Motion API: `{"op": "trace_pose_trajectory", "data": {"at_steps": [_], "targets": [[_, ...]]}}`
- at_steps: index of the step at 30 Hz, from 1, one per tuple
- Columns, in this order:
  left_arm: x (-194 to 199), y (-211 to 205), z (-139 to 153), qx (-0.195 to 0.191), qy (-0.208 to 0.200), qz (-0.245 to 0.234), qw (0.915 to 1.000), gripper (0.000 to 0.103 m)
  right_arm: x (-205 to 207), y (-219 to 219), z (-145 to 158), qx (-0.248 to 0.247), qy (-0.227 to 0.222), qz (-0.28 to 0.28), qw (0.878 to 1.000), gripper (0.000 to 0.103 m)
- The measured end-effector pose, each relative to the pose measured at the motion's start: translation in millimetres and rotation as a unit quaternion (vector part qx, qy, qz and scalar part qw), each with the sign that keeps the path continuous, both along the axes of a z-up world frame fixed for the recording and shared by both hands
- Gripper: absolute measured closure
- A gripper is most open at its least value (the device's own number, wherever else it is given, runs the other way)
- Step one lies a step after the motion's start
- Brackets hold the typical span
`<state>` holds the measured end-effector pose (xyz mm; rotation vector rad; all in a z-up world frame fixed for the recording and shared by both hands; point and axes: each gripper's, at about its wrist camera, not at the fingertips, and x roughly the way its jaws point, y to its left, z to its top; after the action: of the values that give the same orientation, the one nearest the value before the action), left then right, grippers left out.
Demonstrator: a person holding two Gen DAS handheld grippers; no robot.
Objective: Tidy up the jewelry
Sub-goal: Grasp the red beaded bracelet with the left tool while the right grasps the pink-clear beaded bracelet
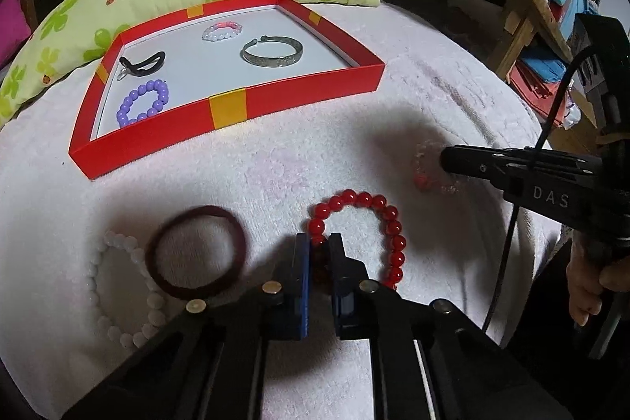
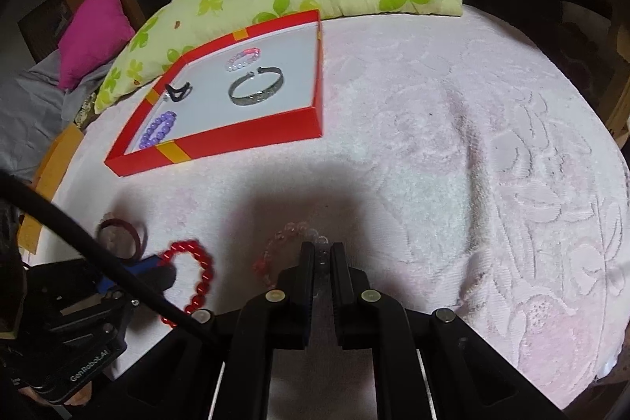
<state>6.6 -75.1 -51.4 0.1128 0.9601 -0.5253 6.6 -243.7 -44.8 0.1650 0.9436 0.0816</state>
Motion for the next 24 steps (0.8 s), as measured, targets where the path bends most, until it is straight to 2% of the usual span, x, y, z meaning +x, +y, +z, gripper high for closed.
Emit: {"op": "trace_pose_trajectory", "data": {"at_steps": [3,10,24], "targets": [[-4,1,3,0.003,-0.012,-0.001,0.9999,0.093,-1,5,4,0.002,-0.011,0.004,1.000,0.094],[-14,13,22,-0.030,-0.038,-0.002,0.9988,0.093,-2,16,16,0.017,-0.040,0.010,0.999,0.094],[-20,40,44,-0.069,-0.052,0.015,0.9961,0.093,-9,33,38,0.051,-0.097,0.029,0.994,0.094]]}}
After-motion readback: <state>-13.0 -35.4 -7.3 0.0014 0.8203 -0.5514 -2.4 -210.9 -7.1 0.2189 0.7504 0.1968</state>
